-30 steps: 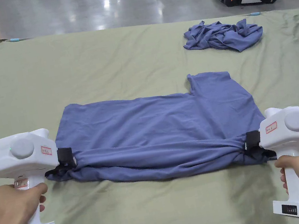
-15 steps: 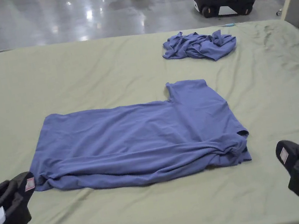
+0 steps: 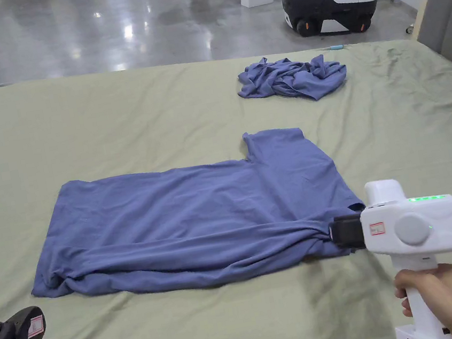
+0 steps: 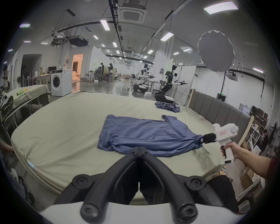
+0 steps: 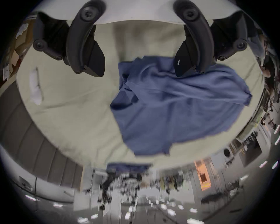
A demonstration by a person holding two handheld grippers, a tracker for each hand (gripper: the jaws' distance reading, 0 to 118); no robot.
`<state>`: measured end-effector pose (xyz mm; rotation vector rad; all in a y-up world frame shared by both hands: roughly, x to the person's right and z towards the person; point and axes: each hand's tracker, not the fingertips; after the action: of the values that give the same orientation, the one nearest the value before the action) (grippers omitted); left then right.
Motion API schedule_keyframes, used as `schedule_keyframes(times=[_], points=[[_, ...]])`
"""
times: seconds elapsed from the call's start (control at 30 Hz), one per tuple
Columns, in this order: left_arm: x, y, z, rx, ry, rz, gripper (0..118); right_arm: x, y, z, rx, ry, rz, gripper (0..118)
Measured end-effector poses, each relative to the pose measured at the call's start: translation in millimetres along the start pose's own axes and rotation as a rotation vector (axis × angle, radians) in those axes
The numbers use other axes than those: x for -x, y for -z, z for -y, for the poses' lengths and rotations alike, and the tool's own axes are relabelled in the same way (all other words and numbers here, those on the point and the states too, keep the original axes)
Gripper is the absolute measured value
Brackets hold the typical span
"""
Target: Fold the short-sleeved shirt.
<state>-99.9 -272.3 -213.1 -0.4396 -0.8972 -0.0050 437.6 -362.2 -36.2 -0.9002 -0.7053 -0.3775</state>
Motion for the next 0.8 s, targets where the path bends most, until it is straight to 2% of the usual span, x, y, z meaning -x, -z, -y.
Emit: schedule_keyframes(times=[0.1, 0.17, 0.23, 0.27, 0.3, 0.33, 0.37, 0.4, 0.43, 0.47, 0.57, 0.63, 0.7, 0.8], points=[[4, 0, 2, 0.011, -0.003, -0.017, 0, 2, 30, 1, 0.009, 0.003, 0.005, 101], [10, 1, 2, 0.021, -0.014, -0.03, 0, -2, 35, 7, 0.036, 0.044, -0.073, 100], [16, 7, 2, 0.028, -0.045, -0.035, 0, -2, 33, 8, 0.015, 0.061, -0.061, 97], [18, 10, 0, 0.034, -0.068, -0.041, 0, -1, 30, 7, 0.008, 0.055, -0.068, 87], [21, 16, -2, 0.036, -0.085, -0.041, 0, -1, 24, 8, 0.004, 0.038, -0.084, 65], [25, 24, -5, 0.053, -0.113, -0.042, 8, 0, 19, 8, -0.014, 0.019, -0.106, 37], [31, 35, -10, 0.079, -0.149, -0.037, 29, 3, 16, 6, -0.018, 0.011, -0.15, 22], [40, 48, -16, 0.118, -0.205, -0.002, 62, 6, 16, 6, -0.005, 0.031, -0.129, 21], [50, 62, -20, 0.143, -0.258, 0.033, 85, 7, 13, 8, 0.003, 0.036, -0.12, 21], [63, 83, -23, 0.189, -0.297, 0.051, 90, 3, 15, 8, 0.0, 0.06, -0.132, 21], [101, 144, -24, 0.289, -0.385, -0.069, 90, -2, 10, 15, 0.003, 0.171, -0.189, 21], [120, 184, -20, 0.436, -0.439, -0.145, 90, -2, 10, 16, 0.004, 0.158, -0.189, 21], [123, 210, -14, 0.515, -0.354, -0.181, 90, 2, 6, 16, -0.002, 0.133, -0.181, 21], [118, 242, -4, 0.632, -0.145, -0.225, 91, 5, 5, 15, 0.001, 0.121, -0.171, 21]])
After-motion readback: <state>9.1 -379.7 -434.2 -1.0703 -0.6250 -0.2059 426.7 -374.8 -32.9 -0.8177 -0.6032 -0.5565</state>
